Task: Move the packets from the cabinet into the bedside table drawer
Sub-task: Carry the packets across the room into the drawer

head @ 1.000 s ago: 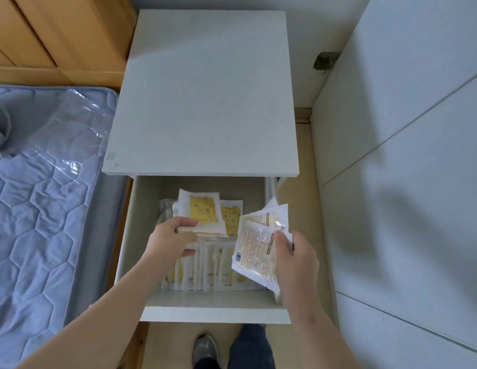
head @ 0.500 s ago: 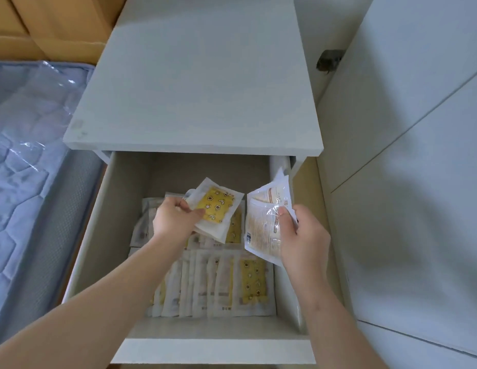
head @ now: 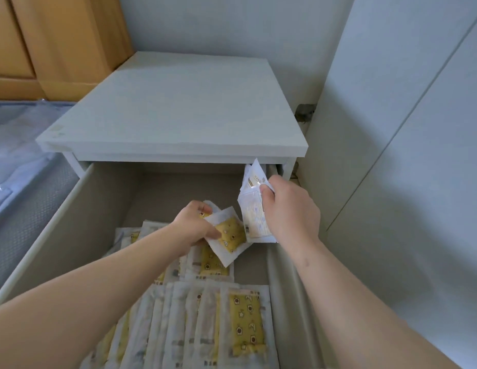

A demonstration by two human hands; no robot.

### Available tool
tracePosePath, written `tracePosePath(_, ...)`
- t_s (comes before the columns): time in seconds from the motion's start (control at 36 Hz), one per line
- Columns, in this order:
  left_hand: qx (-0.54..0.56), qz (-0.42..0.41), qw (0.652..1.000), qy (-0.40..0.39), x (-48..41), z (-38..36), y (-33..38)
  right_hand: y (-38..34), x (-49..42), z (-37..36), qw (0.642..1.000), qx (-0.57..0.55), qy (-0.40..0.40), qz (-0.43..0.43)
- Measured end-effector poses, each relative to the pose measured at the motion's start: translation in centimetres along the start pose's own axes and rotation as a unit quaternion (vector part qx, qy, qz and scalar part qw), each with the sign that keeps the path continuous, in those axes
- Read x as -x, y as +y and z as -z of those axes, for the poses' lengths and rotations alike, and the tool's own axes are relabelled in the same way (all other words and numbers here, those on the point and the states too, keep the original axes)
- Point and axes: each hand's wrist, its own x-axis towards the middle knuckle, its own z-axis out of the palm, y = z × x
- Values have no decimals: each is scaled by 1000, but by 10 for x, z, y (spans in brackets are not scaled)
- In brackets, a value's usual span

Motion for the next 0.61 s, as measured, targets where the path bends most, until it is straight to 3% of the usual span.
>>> tracePosePath(0.17,-81,0,994,-69,4,-12,1,-2,5,-4,998,63,6,27)
tracePosePath(0.33,-168,-74,983,-3,-3,-5,6,-5,9,-3,991,112,23,69)
tracePosePath(0.61,-298,-71,950,-60,-13,0,4,-5,10,-4,987,127,27,91)
